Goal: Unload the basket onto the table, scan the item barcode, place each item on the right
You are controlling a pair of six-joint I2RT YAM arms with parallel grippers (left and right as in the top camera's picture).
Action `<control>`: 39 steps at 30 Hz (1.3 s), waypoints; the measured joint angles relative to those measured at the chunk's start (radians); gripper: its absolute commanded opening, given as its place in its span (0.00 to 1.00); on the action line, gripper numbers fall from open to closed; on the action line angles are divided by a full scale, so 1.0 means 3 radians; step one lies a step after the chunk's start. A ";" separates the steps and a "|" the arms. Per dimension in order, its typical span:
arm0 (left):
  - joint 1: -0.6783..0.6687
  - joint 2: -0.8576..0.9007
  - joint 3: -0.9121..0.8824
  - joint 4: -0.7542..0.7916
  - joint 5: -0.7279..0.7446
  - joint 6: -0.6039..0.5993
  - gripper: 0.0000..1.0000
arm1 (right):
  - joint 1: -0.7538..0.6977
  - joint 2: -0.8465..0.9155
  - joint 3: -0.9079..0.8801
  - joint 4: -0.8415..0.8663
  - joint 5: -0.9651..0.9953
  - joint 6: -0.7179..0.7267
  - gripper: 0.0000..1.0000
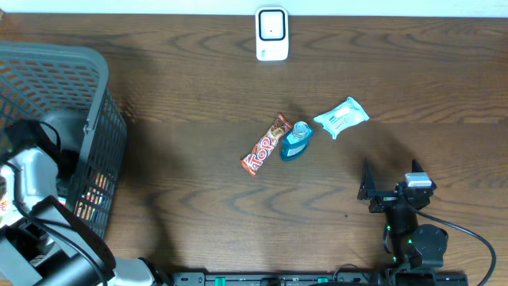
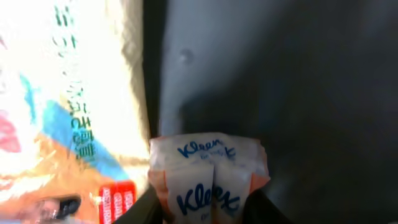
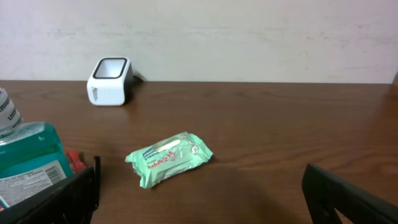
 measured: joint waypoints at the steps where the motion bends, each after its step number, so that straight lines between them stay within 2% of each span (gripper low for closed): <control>1: 0.0001 -0.0017 0.0117 -0.0076 0.0011 0.0011 0.29 | 0.0000 0.0000 0.0000 0.0000 0.0000 0.0000 0.99; 6: 0.0000 -0.0300 0.0860 -0.0437 0.0050 0.0038 0.29 | 0.0000 0.0000 0.0000 0.0001 0.0000 0.0000 0.99; 12: 0.0000 -0.1006 0.2003 -0.0586 0.0219 0.0037 0.30 | 0.0000 0.0000 0.0000 -0.0001 0.0000 0.0000 0.99; 17: -0.0167 -0.1609 0.2319 -0.0469 0.0698 -0.0019 0.30 | 0.0000 0.0000 0.0000 0.0000 0.0000 0.0000 0.99; 22: -0.0907 -0.1907 0.2337 -0.0665 0.0954 -0.0037 0.30 | 0.0000 0.0000 0.0000 0.0000 0.0000 0.0000 0.99; 25: -0.1560 -0.1878 0.2262 -0.0931 0.1019 0.0121 0.29 | 0.0000 0.0000 0.0000 0.0000 0.0000 0.0000 0.99; 30: -0.2384 -0.1709 0.1932 -0.1319 0.0960 0.0361 0.29 | 0.0000 0.0000 0.0000 0.0000 0.0000 0.0000 0.99; 34: -0.2977 -0.1619 0.1446 -0.1231 0.0763 0.0497 0.30 | 0.0000 0.0000 0.0000 0.0001 0.0000 0.0000 0.99; 36: -0.3374 -0.1586 0.1021 -0.1006 0.0579 0.0558 0.29 | 0.0000 0.0000 0.0000 -0.0001 0.0000 0.0000 0.99; 39: -0.3655 -0.1522 0.0641 -0.0743 0.0459 0.0577 0.30 | 0.0000 0.0000 0.0000 0.0001 0.0000 0.0000 0.99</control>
